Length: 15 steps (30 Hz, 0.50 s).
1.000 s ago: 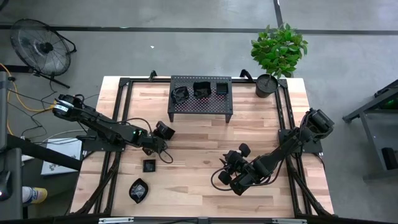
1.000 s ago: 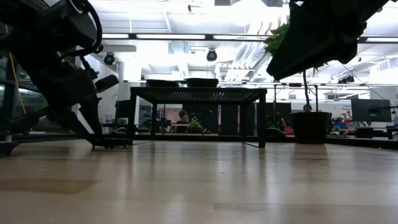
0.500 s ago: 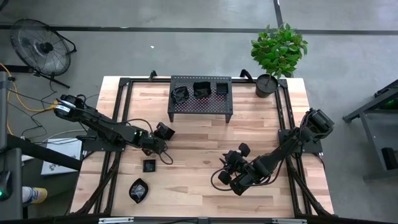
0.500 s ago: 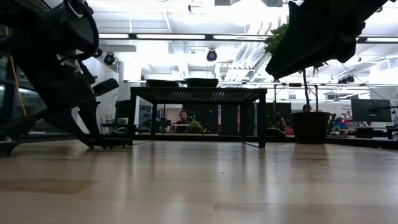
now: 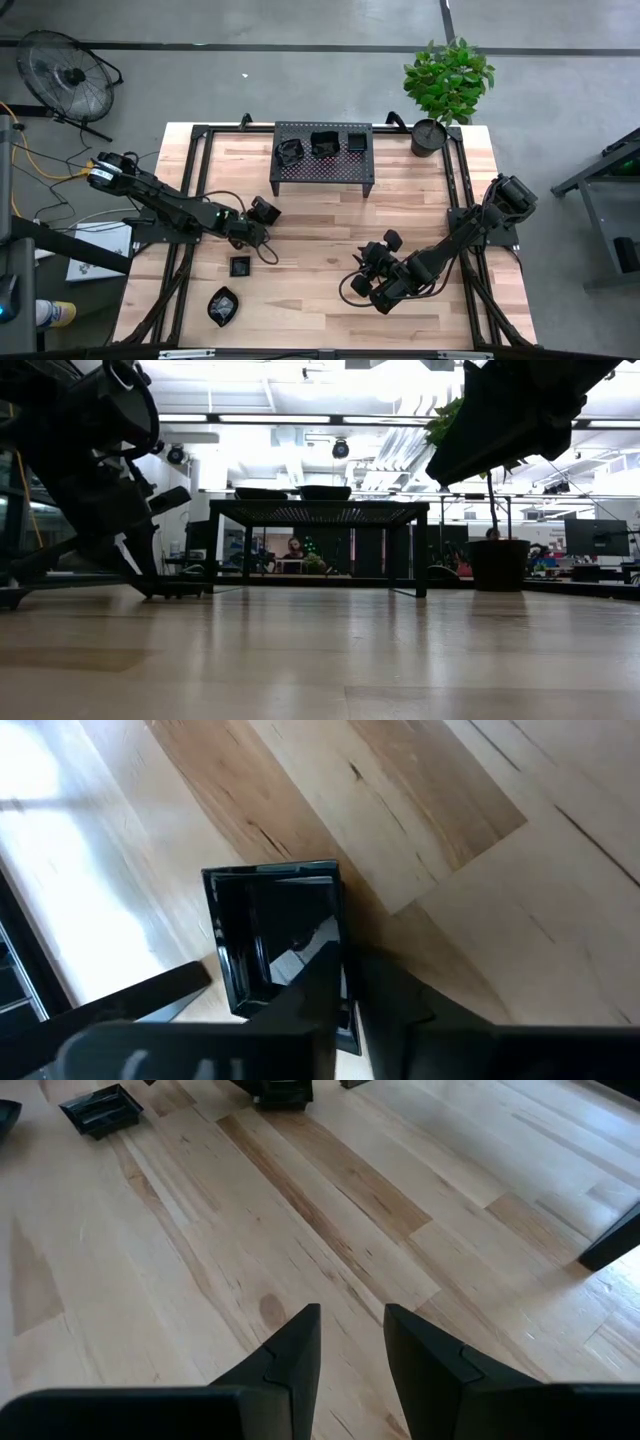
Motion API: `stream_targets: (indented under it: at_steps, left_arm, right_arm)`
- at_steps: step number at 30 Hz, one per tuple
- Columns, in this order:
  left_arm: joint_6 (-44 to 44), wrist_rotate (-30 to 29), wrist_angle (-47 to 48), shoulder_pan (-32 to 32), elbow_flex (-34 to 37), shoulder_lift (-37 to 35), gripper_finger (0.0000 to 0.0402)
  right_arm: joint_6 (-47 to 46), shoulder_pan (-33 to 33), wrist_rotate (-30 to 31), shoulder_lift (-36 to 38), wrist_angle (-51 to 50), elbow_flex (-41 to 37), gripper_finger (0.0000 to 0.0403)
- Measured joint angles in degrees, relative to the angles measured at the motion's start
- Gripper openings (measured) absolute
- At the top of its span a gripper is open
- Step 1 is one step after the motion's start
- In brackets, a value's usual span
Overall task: Pick & Place Mini shaped plates
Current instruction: Stack the square plate on top of the square plate on the shelf
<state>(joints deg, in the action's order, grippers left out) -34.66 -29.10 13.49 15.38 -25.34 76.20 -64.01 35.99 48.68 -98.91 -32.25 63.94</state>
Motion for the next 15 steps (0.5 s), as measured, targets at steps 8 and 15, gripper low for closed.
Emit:
stream_targets:
  at_steps: [8,15]
  left_arm:
    - [0.4,0.0,-0.1,0.0,0.0,0.0,0.0010]
    - [0.4,0.0,-0.1,0.0,0.0,0.0,0.0003]
  right_arm:
    - [0.0,0.0,0.0,0.0,0.0,0.0,0.0108]
    - [0.0,0.0,-0.2,0.0,0.0,0.0,0.0108]
